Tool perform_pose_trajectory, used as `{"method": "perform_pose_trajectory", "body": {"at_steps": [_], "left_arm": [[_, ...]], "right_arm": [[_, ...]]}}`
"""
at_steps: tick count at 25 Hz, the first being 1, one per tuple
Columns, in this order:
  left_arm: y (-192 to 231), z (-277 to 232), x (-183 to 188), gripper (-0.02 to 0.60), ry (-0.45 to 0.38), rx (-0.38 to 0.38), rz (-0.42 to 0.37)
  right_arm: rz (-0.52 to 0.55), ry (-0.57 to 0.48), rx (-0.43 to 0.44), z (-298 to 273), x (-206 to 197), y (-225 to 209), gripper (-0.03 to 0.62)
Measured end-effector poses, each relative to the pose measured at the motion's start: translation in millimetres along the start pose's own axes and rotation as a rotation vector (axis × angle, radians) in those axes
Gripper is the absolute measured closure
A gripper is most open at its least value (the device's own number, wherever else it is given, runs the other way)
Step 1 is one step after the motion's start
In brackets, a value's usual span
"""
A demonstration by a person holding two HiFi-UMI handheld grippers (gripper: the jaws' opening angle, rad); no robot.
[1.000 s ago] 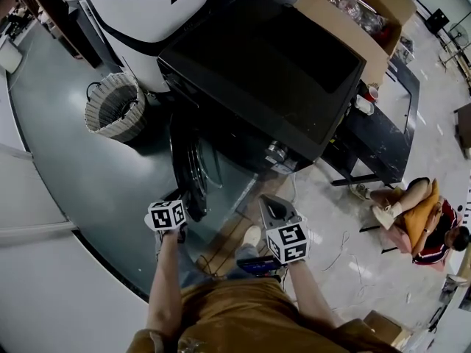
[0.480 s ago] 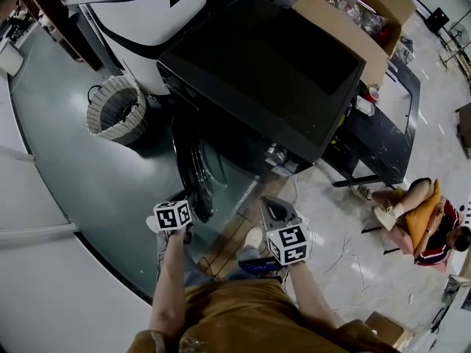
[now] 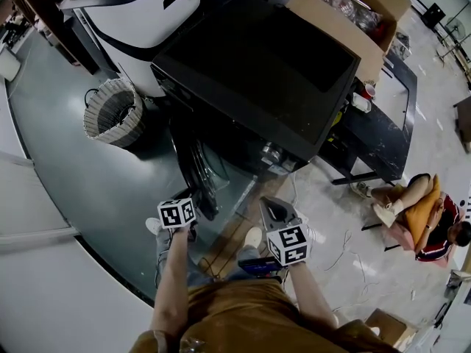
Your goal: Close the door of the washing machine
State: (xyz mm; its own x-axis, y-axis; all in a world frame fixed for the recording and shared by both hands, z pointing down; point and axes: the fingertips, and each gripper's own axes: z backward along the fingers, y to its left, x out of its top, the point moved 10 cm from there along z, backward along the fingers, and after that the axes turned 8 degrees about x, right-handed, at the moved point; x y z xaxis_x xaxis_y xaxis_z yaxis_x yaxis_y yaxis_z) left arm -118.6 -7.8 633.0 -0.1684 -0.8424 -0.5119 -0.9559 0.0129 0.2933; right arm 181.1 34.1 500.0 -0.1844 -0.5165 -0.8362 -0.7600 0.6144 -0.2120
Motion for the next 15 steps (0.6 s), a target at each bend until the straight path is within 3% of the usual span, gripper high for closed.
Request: {"method": "perform_pose_trajectory", "body": {"at_steps": [15], "left_arm": [[-31, -19, 11, 0.391, 0.02, -0.04, 0.02]], "right_arm": [[-0.012, -0.004, -0.009, 1, -1, -12, 0.582]]}}
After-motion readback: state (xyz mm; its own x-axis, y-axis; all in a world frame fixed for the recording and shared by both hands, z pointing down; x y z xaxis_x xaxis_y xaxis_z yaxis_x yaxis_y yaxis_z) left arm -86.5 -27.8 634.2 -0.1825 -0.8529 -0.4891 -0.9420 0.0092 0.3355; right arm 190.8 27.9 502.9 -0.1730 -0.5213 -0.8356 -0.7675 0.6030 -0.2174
